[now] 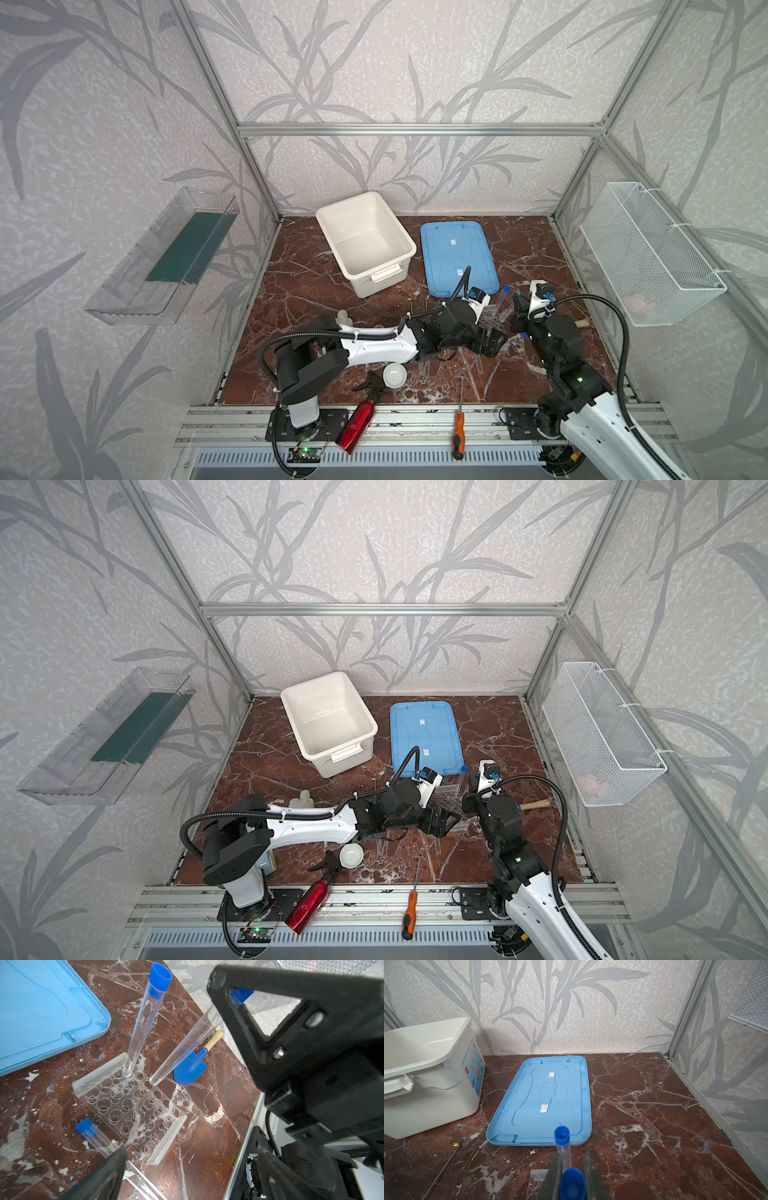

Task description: Organize the chemistry lab equipment

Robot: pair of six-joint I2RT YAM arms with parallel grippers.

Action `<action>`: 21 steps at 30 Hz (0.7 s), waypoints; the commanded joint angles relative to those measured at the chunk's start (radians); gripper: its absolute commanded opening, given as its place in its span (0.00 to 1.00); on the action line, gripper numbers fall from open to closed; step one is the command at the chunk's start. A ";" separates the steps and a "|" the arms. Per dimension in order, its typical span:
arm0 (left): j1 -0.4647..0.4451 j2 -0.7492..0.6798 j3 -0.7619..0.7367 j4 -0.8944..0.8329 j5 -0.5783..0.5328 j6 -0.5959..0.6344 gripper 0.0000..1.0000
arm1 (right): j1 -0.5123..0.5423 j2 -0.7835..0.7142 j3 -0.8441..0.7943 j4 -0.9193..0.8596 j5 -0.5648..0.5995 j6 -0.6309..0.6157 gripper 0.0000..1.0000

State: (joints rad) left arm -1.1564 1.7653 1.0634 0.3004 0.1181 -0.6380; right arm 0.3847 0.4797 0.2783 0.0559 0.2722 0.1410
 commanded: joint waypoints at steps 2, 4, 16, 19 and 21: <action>0.003 -0.002 0.000 0.026 -0.002 -0.010 0.99 | 0.003 0.013 -0.010 0.058 0.018 -0.009 0.16; 0.004 -0.004 -0.008 0.032 -0.007 -0.014 0.99 | 0.003 0.017 -0.020 0.068 0.017 -0.006 0.16; 0.010 -0.010 -0.033 0.054 -0.009 -0.030 0.99 | 0.005 0.063 -0.057 0.113 0.010 -0.016 0.17; 0.015 -0.016 -0.045 0.063 -0.014 -0.037 0.99 | 0.006 0.062 -0.057 0.109 -0.021 -0.020 0.20; 0.017 -0.021 -0.055 0.070 -0.017 -0.043 0.99 | 0.006 0.054 -0.057 0.103 -0.032 -0.021 0.28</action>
State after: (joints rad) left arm -1.1469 1.7653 1.0267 0.3351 0.1139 -0.6643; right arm 0.3855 0.5449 0.2249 0.1310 0.2573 0.1314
